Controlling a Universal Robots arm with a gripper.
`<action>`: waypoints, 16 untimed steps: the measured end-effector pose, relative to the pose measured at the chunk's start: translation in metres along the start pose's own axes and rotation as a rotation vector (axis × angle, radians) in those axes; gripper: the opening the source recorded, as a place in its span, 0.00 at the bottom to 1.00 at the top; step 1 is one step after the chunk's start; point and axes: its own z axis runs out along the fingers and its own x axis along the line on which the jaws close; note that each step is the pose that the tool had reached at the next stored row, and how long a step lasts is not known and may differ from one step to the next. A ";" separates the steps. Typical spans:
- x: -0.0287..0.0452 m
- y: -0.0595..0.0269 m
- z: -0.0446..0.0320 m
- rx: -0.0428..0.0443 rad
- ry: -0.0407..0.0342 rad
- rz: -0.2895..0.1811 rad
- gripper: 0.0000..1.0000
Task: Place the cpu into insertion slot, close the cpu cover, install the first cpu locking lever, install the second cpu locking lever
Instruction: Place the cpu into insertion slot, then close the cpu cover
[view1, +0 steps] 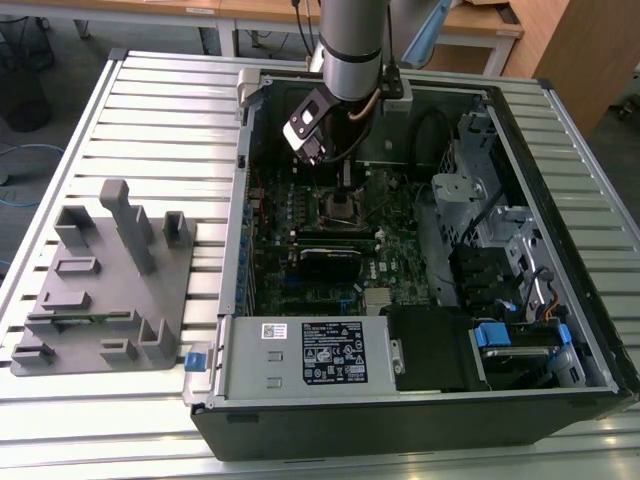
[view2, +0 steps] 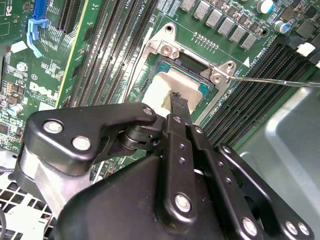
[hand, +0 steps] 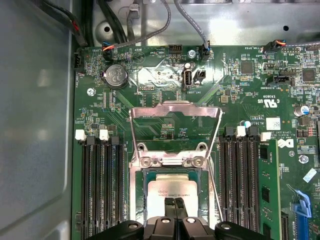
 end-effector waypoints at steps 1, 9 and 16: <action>0.0000 0.0000 0.0000 0.0000 0.0000 0.000 0.11; 0.0000 0.0013 -0.0010 0.0001 -0.0001 0.000 0.11; 0.0001 0.0028 -0.0009 0.0000 0.0000 0.000 0.11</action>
